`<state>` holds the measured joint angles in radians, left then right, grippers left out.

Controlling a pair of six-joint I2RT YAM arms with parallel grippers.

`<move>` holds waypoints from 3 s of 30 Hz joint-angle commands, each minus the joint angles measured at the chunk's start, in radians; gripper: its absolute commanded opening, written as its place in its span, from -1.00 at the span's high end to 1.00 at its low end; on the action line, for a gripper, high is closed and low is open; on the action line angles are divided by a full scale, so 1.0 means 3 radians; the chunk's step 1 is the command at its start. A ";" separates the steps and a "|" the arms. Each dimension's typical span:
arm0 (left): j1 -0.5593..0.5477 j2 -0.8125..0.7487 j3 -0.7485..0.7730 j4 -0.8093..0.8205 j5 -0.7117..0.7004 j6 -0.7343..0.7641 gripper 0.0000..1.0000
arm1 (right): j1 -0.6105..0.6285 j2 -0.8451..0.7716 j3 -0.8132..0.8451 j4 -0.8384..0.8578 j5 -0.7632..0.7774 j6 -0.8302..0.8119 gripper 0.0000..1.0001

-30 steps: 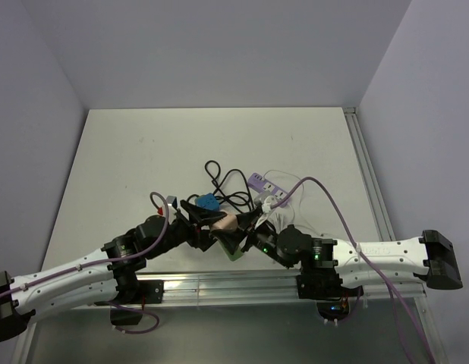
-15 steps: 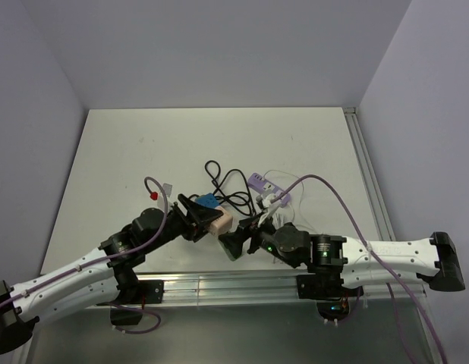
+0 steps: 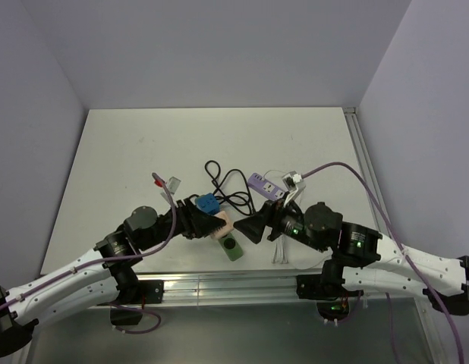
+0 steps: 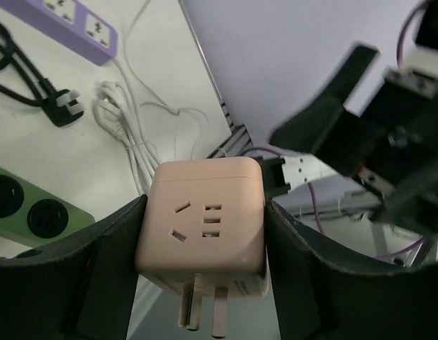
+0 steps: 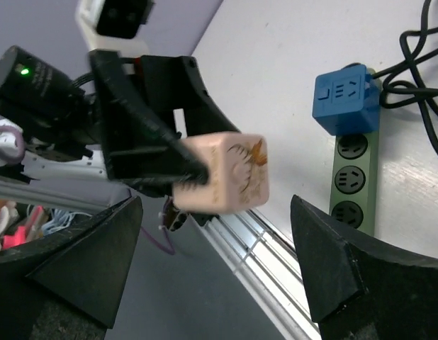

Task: Insert the plug

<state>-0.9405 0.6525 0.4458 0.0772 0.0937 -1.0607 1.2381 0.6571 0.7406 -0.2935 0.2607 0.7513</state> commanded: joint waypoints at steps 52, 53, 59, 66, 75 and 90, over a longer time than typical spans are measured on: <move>0.0042 0.0305 0.0150 0.1160 0.1437 0.0375 0.99 | -0.1299 0.0443 -0.0679 0.2017 -0.3354 0.0533 1.00; 0.0042 0.0275 0.0191 0.0982 0.1315 0.0396 0.89 | -0.1299 0.0448 -0.0679 0.1961 -0.3339 0.0518 1.00; 0.0042 0.0055 0.0242 0.0526 0.0825 0.0473 -0.78 | -0.1309 0.0453 -0.0715 0.1858 -0.3242 0.0477 1.00; 0.0042 -0.0313 0.0472 -0.0267 0.0022 0.0652 -0.99 | -0.1376 0.0392 -0.0674 0.1388 -0.2991 0.0293 1.00; 0.0042 -0.0636 0.0789 -0.2011 -0.1840 0.0115 -0.99 | -0.1412 0.0949 -0.0010 -0.0156 -0.1847 -0.0392 1.00; 0.0042 -0.1260 0.0657 -0.2420 -0.2368 -0.0156 -0.87 | -0.0963 0.2222 0.1059 -0.1317 -0.0971 -0.0643 1.00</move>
<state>-0.9268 0.2852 0.6479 -0.6216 -0.5816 -1.0954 0.9066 1.2884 0.9886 -0.6216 -0.1051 0.5747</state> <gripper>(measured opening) 0.938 0.666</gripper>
